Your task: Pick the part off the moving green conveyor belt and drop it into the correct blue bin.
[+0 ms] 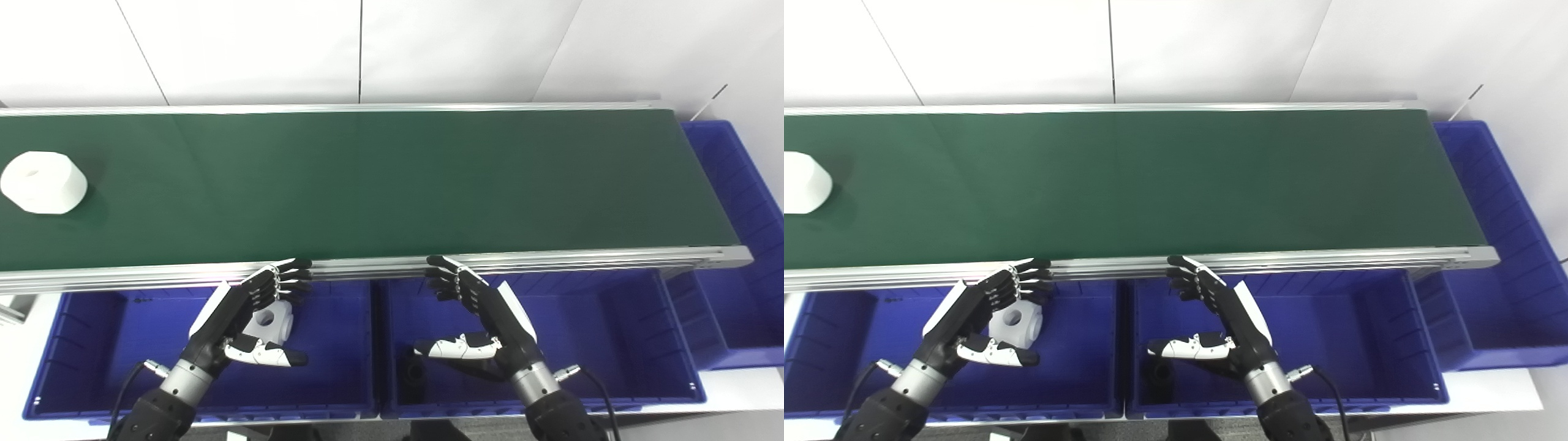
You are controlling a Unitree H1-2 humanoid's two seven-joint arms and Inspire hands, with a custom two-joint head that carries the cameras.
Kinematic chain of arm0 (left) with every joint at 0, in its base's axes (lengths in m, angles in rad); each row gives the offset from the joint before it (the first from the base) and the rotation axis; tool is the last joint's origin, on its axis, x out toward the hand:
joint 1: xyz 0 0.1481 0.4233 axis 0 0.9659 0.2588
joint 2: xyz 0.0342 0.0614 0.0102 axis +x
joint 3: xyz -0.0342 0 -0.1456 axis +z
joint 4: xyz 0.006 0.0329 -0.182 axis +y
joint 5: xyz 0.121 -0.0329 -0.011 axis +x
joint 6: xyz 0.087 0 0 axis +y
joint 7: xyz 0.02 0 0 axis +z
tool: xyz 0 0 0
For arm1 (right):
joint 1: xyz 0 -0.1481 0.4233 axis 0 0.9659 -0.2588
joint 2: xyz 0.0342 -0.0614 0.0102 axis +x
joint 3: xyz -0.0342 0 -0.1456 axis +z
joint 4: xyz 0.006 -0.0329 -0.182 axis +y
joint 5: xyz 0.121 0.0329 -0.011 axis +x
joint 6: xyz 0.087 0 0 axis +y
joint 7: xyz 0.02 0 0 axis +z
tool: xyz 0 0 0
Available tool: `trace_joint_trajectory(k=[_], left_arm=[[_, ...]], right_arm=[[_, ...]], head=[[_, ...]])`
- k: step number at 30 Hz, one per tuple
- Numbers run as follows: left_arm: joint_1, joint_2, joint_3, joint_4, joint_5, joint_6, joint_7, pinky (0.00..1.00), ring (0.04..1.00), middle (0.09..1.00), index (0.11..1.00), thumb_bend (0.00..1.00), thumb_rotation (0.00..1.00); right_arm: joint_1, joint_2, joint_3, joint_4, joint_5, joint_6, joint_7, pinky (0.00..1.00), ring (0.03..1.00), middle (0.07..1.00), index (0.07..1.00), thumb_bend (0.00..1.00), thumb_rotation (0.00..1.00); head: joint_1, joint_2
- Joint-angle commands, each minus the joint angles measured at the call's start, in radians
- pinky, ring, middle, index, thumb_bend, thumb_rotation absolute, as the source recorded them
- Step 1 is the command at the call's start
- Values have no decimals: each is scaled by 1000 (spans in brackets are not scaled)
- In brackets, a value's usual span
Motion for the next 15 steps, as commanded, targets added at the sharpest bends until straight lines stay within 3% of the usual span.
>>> trace_joint_trajectory(k=[1, 5, 15], left_arm=[[-19, -3, 6, -12, 2, -33, 4, 641, 717, 781, 806, 900, 270], [-11, -2, 5, -40, -8, -32, 0, 645, 725, 778, 807, 894, 246], [0, -9, 4, -60, 1, -32, 9, 638, 712, 775, 802, 899, 257]], right_arm=[[-7, 0, -2, -17, -1, -71, -9, 759, 797, 817, 855, 879, 193], [-2, -10, 0, -42, 1, -66, -3, 756, 807, 829, 861, 855, 183], [7, -15, -9, -47, 24, -72, -5, 767, 803, 817, 858, 879, 206]], head=[[3, -6], [9, 15], [26, 16]])
